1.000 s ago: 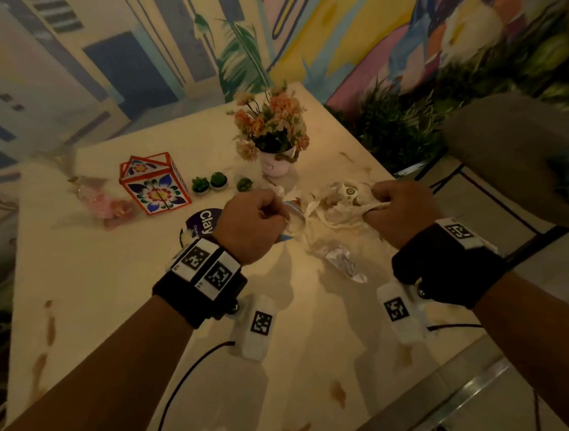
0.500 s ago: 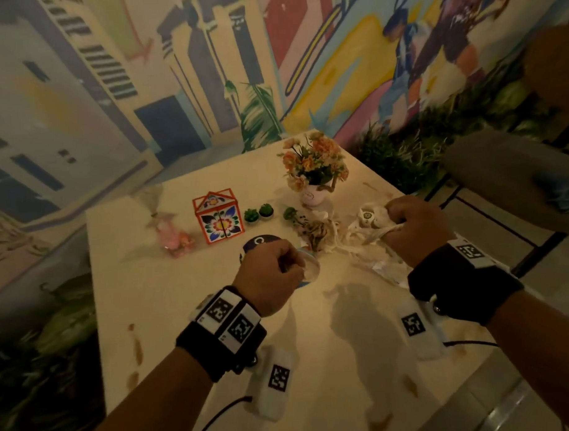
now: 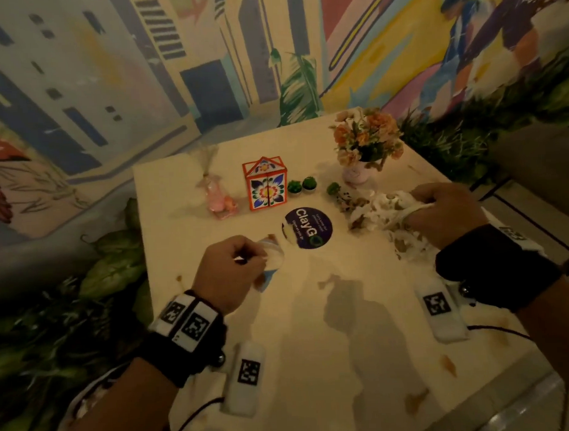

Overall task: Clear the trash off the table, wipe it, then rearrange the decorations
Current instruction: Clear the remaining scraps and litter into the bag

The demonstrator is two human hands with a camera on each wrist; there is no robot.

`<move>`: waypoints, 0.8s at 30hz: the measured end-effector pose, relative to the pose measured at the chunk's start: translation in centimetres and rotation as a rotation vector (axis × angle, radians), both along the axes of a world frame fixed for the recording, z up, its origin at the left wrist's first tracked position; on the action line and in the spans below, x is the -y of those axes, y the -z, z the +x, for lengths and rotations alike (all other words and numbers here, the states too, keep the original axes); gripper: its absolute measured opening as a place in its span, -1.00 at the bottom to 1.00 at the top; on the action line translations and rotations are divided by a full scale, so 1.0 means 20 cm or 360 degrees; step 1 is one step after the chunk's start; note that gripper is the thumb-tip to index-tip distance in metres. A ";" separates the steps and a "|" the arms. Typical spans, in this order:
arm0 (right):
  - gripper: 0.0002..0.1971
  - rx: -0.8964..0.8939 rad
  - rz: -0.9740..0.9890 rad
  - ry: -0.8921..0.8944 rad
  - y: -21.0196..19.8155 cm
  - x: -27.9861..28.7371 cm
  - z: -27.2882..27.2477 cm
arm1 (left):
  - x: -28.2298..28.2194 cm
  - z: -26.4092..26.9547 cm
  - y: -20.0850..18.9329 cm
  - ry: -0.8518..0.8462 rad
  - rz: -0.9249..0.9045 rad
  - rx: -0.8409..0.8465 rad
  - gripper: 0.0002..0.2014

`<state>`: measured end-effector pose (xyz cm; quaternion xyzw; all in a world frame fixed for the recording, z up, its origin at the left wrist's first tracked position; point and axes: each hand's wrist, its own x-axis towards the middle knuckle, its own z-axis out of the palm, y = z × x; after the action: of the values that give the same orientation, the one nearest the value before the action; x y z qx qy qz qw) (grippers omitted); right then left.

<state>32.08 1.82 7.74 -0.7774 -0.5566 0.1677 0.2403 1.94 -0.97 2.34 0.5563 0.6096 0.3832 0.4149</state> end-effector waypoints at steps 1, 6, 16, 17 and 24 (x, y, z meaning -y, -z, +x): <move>-0.60 -0.0034 0.0038 -0.0032 -0.01 -0.01 -0.05 | 0.02 -0.09 0.01 -0.0086 -0.0013 0.0062 -0.82; -0.77 -0.0149 0.0173 -0.0363 -0.08 -0.02 -0.40 | 0.18 -0.57 0.08 -0.0484 -0.0060 0.0216 -0.81; -0.75 -0.0360 -0.0067 -0.0771 0.17 0.14 -1.38 | 0.48 -1.43 0.28 -0.0747 -0.0237 0.0212 -0.68; -0.73 -0.0387 -0.0104 -0.0782 0.22 0.16 -1.49 | 0.50 -1.50 0.32 -0.0737 -0.0262 0.0170 -0.70; -0.75 -0.0396 -0.0241 -0.0948 0.46 0.37 -2.15 | 0.60 -1.92 0.57 -0.0557 -0.0469 -0.0042 -0.84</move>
<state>-11.00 -5.53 -1.51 -0.5697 -0.7118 0.3652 0.1883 -36.55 -13.05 -9.15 0.3805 0.7514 0.3489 0.4110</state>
